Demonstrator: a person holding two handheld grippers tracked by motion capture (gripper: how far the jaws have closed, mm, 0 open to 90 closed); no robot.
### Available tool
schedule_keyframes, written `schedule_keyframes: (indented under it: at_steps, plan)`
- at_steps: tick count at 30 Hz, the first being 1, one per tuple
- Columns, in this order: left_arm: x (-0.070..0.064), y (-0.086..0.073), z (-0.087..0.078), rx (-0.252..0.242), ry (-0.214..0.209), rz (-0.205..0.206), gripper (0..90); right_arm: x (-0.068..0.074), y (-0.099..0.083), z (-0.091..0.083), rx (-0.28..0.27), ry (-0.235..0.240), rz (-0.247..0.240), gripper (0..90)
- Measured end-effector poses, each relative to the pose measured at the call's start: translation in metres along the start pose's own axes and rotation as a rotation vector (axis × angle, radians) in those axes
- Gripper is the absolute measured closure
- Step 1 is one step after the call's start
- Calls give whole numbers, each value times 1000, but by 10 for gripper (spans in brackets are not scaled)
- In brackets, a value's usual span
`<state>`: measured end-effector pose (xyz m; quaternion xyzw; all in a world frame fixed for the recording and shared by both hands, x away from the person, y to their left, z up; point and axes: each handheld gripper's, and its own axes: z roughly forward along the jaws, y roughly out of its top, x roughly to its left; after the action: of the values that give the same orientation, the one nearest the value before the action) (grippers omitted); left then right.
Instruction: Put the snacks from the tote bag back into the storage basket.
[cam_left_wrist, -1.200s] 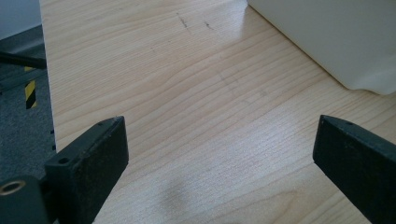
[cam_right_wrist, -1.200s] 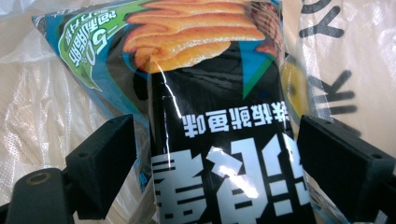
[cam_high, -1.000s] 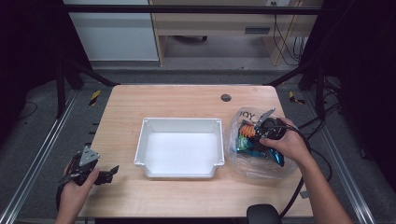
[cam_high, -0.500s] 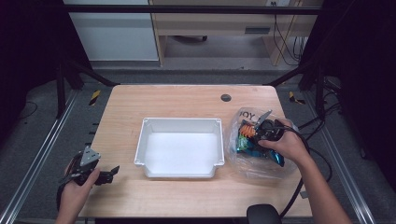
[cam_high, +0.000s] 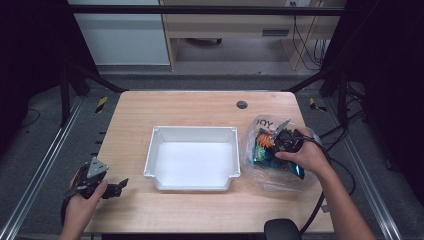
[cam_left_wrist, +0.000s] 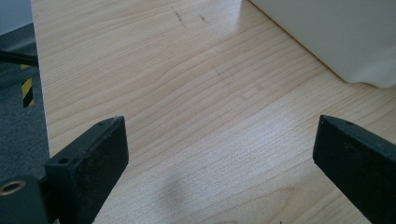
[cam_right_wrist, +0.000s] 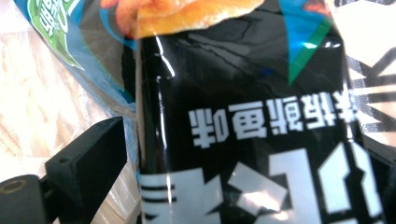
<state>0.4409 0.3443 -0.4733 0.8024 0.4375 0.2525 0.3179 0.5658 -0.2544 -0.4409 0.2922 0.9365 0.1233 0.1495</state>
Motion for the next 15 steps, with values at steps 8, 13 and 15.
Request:
schedule_keyframes:
  at_steps: [8,13,15]
  plan:
    - [0,0,1,6,1,2,30,1,-2,1,-2,-2,-4,70]
    - [0,0,0,7,2,1,30,2,-7,-5,-19,9,1,237]
    - [0,0,0,7,3,1,30,1,-8,-7,-25,9,-4,254]
